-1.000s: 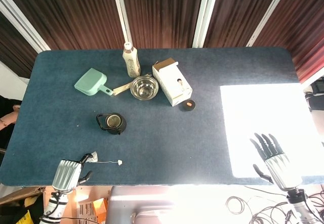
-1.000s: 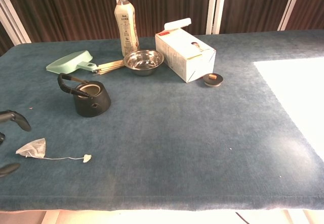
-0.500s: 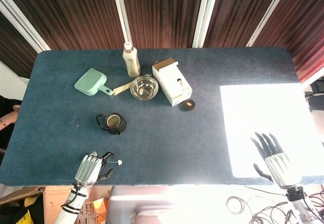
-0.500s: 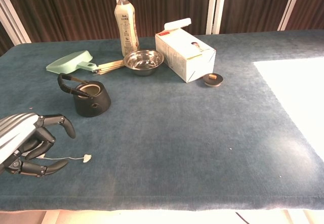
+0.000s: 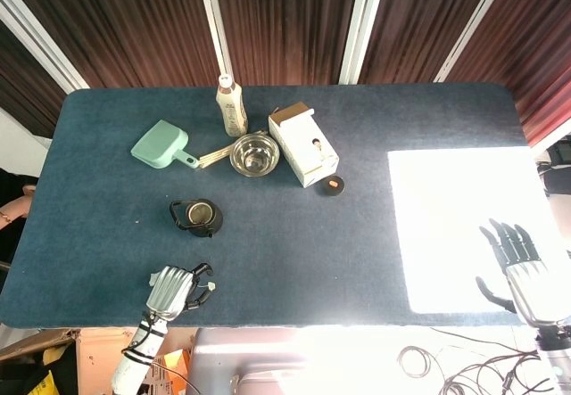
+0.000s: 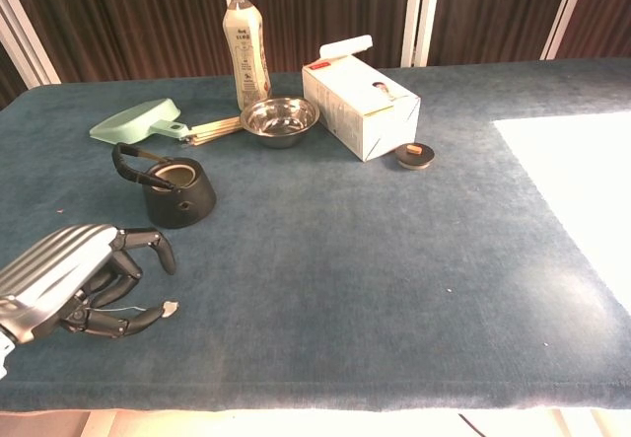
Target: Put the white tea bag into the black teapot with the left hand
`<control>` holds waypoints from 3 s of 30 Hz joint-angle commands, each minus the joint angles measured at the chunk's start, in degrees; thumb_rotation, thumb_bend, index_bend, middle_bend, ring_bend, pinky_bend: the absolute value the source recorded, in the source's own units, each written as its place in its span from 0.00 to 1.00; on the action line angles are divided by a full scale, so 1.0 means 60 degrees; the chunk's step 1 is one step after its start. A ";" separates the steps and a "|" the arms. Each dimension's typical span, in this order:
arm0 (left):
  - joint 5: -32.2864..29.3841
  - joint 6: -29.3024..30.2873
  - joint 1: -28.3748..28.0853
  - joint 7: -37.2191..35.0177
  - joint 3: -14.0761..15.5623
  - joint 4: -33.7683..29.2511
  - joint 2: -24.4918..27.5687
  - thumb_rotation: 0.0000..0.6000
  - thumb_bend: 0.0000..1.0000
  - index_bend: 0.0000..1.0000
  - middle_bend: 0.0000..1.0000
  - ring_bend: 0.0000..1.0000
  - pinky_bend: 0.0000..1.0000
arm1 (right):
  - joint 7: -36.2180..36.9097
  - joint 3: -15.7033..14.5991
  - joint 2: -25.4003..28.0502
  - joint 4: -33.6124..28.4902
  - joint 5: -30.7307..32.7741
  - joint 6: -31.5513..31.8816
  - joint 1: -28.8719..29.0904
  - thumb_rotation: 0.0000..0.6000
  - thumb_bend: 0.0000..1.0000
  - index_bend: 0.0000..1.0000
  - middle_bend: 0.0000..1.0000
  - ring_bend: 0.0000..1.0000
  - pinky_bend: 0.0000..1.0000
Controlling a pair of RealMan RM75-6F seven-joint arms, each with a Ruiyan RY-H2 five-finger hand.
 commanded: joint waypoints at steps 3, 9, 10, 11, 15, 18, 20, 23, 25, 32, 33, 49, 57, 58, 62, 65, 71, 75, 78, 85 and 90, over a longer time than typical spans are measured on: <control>-0.0029 -0.0089 0.0004 0.0224 0.0103 -0.0062 -0.0071 1.00 0.22 0.50 0.97 1.00 1.00 | -0.0090 0.0043 0.0027 -0.0043 0.0068 -0.0297 0.0039 1.00 0.30 0.00 0.00 0.00 0.00; -0.0248 -0.0425 -0.0071 0.0550 0.0077 0.0118 -0.0250 1.00 0.25 0.50 0.97 1.00 1.00 | -0.0145 0.0091 0.0091 -0.0142 0.0122 -0.0462 0.0026 1.00 0.30 0.00 0.00 0.00 0.00; -0.0265 -0.0454 -0.0078 0.0577 0.0082 0.0166 -0.0279 1.00 0.25 0.50 0.97 1.00 1.00 | -0.0141 0.0098 0.0101 -0.0148 0.0131 -0.0473 0.0018 1.00 0.30 0.00 0.00 0.00 0.00; -0.0290 -0.0488 -0.0087 0.0606 0.0079 0.0233 -0.0320 1.00 0.26 0.50 0.97 1.00 1.00 | -0.0136 0.0104 0.0116 -0.0153 0.0134 -0.0492 0.0011 1.00 0.30 0.00 0.00 0.00 0.00; -0.0366 -0.0574 -0.0134 0.0651 0.0040 0.0346 -0.0372 1.00 0.28 0.50 0.97 1.00 1.00 | -0.0167 0.0121 0.0131 -0.0183 0.0126 -0.0531 -0.0014 1.00 0.30 0.00 0.00 0.00 0.00; -0.0402 -0.0598 -0.0166 0.0675 0.0008 0.0479 -0.0435 1.00 0.31 0.50 0.97 1.00 1.00 | -0.0182 0.0121 0.0152 -0.0205 0.0110 -0.0572 -0.0028 1.00 0.30 0.00 0.00 0.00 0.00; -0.0424 -0.0619 -0.0184 0.0648 -0.0003 0.0517 -0.0437 1.00 0.34 0.50 0.97 1.00 1.00 | -0.0187 0.0133 0.0159 -0.0217 0.0110 -0.0585 -0.0037 1.00 0.30 0.00 0.00 0.00 0.00; -0.0417 -0.0606 -0.0197 0.0672 0.0011 0.0552 -0.0451 1.00 0.34 0.50 0.97 1.00 1.00 | -0.0190 0.0168 0.0167 -0.0225 0.0133 -0.0593 -0.0060 1.00 0.30 0.00 0.00 0.00 0.00; -0.0434 -0.0608 -0.0201 0.0684 0.0007 0.0593 -0.0475 1.00 0.34 0.50 0.97 1.00 1.00 | -0.0187 0.0169 0.0174 -0.0227 0.0135 -0.0633 -0.0060 1.00 0.30 0.00 0.00 0.00 0.00; -0.0509 -0.0635 -0.0227 0.0761 -0.0026 0.0681 -0.0478 1.00 0.38 0.52 0.97 1.00 1.00 | -0.0277 0.0175 0.0182 -0.0278 0.0090 -0.0678 -0.0088 1.00 0.30 0.00 0.00 0.00 0.00; -0.0518 -0.0638 -0.0231 0.0778 -0.0028 0.0659 -0.0465 1.00 0.39 0.53 0.97 1.00 1.00 | -0.0304 0.0175 0.0194 -0.0302 0.0081 -0.0671 -0.0100 1.00 0.30 0.00 0.00 0.00 0.00; -0.0277 -0.0165 -0.0196 0.0805 0.0038 0.0962 -0.0538 1.00 0.54 0.67 0.98 1.00 1.00 | -0.0460 0.0208 0.0203 -0.0347 0.0094 -0.0804 -0.0141 1.00 0.30 0.00 0.00 0.00 0.00; 0.0378 0.1238 -0.0164 0.1016 -0.0199 0.0032 0.0400 1.00 0.54 0.68 0.99 1.00 1.00 | -0.0470 0.0224 0.0207 -0.0362 0.0115 -0.0855 -0.0161 1.00 0.30 0.00 0.00 0.00 0.00; 0.0389 0.1361 -0.0195 0.1096 -0.0328 -0.0212 0.0591 1.00 0.54 0.68 0.99 1.00 1.00 | -0.0484 0.0224 0.0205 -0.0373 0.0106 -0.0857 -0.0162 1.00 0.30 0.00 0.00 0.00 0.00; 0.0171 0.1557 -0.0349 0.1268 -0.0963 -0.1479 0.1535 1.00 0.54 0.68 0.99 1.00 1.00 | -0.0512 0.0220 0.0206 -0.0391 0.0080 -0.0861 -0.0170 1.00 0.30 0.00 0.00 0.00 0.00; -0.0068 0.1633 -0.0422 0.1431 -0.1434 -0.2328 0.2210 1.00 0.54 0.68 0.99 1.00 1.00 | -0.0533 0.0239 0.0196 -0.0388 0.0117 -0.0895 -0.0170 1.00 0.30 0.00 0.00 0.00 0.00; -0.0424 0.1693 -0.0584 0.1513 -0.2118 -0.3412 0.2960 1.00 0.54 0.68 0.99 1.00 1.00 | -0.0686 0.0291 0.0145 -0.0419 0.0242 -0.1085 -0.0114 1.00 0.30 0.00 0.00 0.00 0.00; -0.0668 0.1609 -0.0790 0.1600 -0.2536 -0.3763 0.3178 1.00 0.53 0.68 0.99 1.00 1.00 | -0.0776 0.0316 0.0120 -0.0445 0.0300 -0.1150 -0.0100 1.00 0.30 0.00 0.00 0.00 0.00; -0.0921 0.1446 -0.0959 0.1690 -0.2804 -0.3968 0.3307 1.00 0.53 0.68 0.99 1.00 1.00 | -0.0817 0.0342 0.0105 -0.0445 0.0368 -0.1214 -0.0088 1.00 0.30 0.00 0.00 0.00 0.00; -0.1471 0.1030 -0.1394 0.1886 -0.3227 -0.4009 0.3283 1.00 0.53 0.68 0.99 1.00 1.00 | -0.0865 0.0387 0.0098 -0.0450 0.0470 -0.1358 -0.0038 1.00 0.30 0.00 0.00 0.00 0.00; -0.1910 0.0728 -0.1666 0.1944 -0.3420 -0.3728 0.3160 1.00 0.53 0.68 0.99 1.00 1.00 | -0.0877 0.0411 0.0104 -0.0442 0.0547 -0.1422 -0.0030 1.00 0.30 0.00 0.00 0.00 0.00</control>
